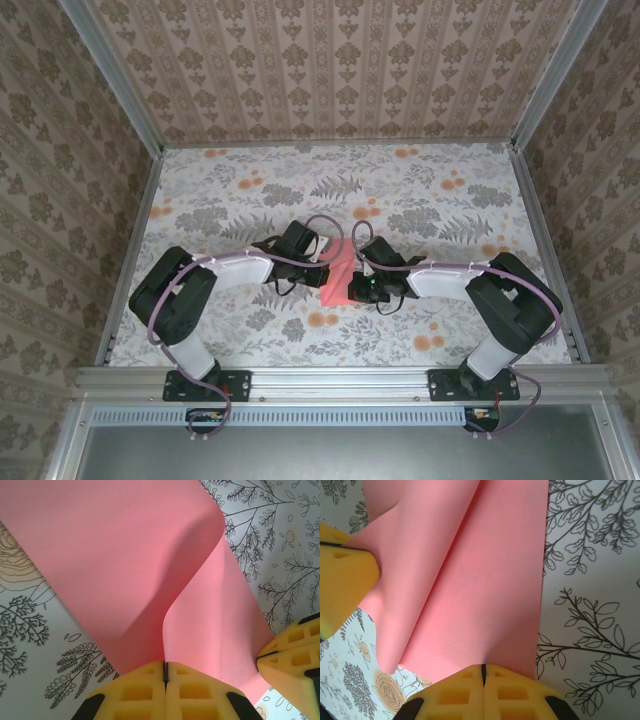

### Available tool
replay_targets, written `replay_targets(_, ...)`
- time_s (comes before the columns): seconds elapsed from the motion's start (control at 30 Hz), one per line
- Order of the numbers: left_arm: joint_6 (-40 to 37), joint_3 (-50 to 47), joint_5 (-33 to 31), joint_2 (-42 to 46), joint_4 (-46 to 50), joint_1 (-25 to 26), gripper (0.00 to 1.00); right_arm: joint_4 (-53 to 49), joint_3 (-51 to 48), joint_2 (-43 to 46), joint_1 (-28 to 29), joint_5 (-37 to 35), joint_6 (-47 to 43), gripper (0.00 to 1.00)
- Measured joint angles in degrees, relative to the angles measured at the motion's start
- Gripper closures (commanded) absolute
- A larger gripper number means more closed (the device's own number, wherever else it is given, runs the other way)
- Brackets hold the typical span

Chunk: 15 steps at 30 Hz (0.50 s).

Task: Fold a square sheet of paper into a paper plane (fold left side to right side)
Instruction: Fold the triangle a second time at the center of the table.

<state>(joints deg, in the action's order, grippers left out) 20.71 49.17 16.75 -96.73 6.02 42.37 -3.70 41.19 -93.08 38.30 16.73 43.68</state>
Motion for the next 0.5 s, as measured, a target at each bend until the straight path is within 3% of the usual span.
replay_targets(0.5, -1.05, 1.18, 0.55, -1.95, -0.07, -0.11, 1.00, 0.00, 0.02, -0.04, 0.00, 0.00, 0.00, 1.00)
